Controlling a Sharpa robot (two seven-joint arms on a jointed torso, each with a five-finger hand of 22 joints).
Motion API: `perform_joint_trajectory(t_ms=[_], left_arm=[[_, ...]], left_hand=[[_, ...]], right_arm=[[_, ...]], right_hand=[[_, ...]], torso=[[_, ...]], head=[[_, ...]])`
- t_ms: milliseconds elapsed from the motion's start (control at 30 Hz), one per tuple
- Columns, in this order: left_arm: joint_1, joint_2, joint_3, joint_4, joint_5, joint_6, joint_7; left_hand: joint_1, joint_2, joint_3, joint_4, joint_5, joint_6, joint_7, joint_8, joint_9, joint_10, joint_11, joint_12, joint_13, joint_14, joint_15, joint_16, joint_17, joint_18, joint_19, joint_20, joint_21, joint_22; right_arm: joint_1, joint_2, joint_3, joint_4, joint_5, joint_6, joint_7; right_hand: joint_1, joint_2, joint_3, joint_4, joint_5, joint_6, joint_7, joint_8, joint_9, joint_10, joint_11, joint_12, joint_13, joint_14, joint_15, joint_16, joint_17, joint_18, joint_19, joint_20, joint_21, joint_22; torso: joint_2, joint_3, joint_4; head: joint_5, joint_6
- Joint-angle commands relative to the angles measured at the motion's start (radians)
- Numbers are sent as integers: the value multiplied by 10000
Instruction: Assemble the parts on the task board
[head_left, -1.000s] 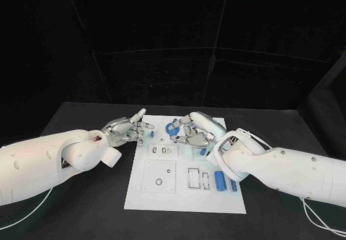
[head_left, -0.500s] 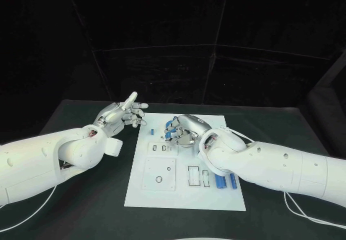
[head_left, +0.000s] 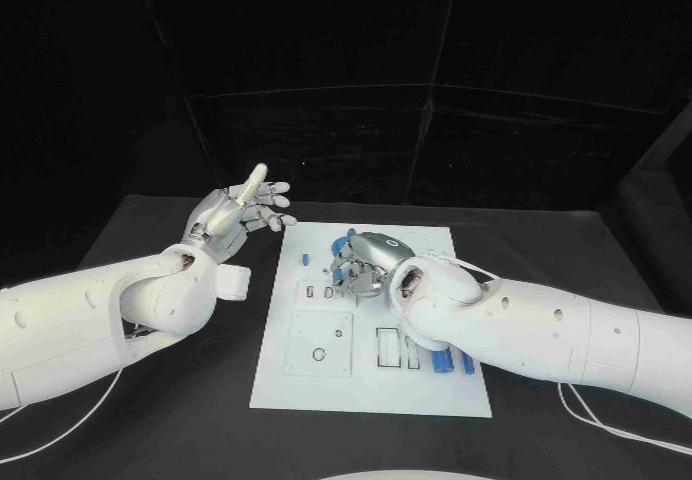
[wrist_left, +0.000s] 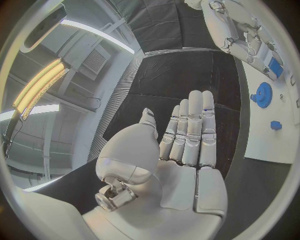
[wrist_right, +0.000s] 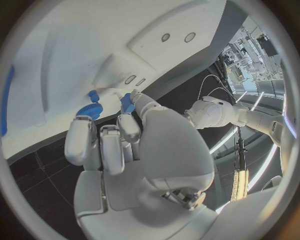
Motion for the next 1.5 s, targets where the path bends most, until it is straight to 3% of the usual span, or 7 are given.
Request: perform_joint_trajectory(t_ms=[33,400,600,1000,1500], left_arm=[[18,31,11,47,198,-226,484],[18,110,11,64,206,-161,365],[18,147,11,57,206,-179,265],[19,253,12,18,205,-125,159],[19,303,12,-30,205,-149,41]], left_hand=[[112,31,15,-68,14,-86,-11,57,-14,-24,37,-62,-42,-84,11,-48,-26,132,-42,15,-79,-24],[108,53,23,-68,14,-100,-6,85,-30,-29,42,-83,-108,-84,16,-81,-71,135,-30,23,-122,-64],[109,46,20,-73,12,-111,-2,91,-36,-35,46,-91,-131,-82,18,-91,-85,136,-24,25,-135,-77],[117,51,25,-80,14,-116,-1,100,-41,-36,47,-96,-152,-76,19,-98,-98,136,-17,27,-147,-88],[145,60,42,-108,15,-151,8,115,-60,-48,54,-113,-213,-57,22,-114,-134,138,9,31,-177,-121]], right_arm=[[8,45,-2,32,-541,705,-486],[-24,93,-20,140,-750,1291,-794],[-31,141,-22,104,-779,1380,-890],[-45,210,-24,55,-789,1439,-1059],[-49,241,-26,-5,-769,1493,-1157]], right_hand=[[-53,39,56,-27,-43,66,2,20,14,4,-22,-46,-14,663,-45,-40,754,-132,6,7,11,-12],[-89,-8,47,-36,-70,62,7,7,12,-16,-16,-84,-39,656,-42,-58,728,-127,-13,8,-2,-39],[-119,-39,39,-37,-80,53,13,-4,10,-41,-12,-136,-76,647,-39,-81,694,-122,-33,9,-15,-69],[-169,-63,31,-24,-86,37,22,-22,7,-59,-4,-177,-105,639,-35,-100,666,-116,-54,12,-29,-99],[-383,-300,-21,-5,-54,-207,96,-186,-19,-294,53,-618,-422,594,8,-230,485,-63,-231,45,-158,-379]], torso=[[-2,2,-2],[-1,14,4],[-2,-5,5],[-2,5,1],[-1,5,9]], head=[[-9,-8],[0,-48],[-18,-57],[19,-83],[-4,-109]])
